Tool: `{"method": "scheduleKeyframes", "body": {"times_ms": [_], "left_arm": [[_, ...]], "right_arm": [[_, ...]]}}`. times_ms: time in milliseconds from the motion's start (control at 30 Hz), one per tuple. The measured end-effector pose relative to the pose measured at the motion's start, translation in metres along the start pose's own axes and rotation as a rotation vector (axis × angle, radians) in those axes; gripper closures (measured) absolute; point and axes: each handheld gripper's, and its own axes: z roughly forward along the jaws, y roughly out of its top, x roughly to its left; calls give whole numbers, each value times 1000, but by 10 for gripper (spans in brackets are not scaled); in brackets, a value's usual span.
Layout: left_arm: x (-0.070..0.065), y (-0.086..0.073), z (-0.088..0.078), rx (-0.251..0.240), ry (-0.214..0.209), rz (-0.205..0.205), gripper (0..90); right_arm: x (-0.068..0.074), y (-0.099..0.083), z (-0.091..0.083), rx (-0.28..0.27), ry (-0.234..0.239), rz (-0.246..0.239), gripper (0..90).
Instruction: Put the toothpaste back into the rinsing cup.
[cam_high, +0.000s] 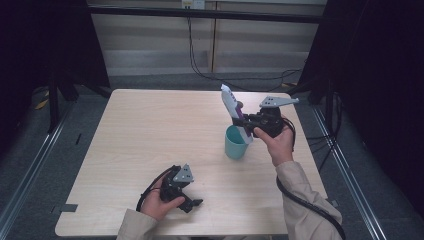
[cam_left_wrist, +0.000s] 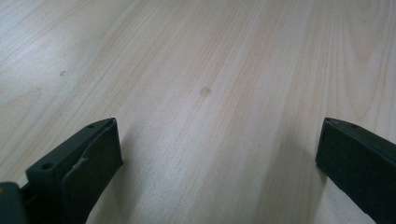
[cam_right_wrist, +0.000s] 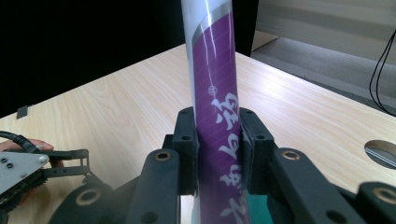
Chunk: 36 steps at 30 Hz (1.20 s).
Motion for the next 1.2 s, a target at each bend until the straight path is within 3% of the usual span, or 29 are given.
{"method": "scheduleKeyframes", "body": {"times_ms": [1200], "left_arm": [[0,0,0,0,-1,0,0]], "right_arm": [[-11,0,27,-11,-14,16,716]]}}
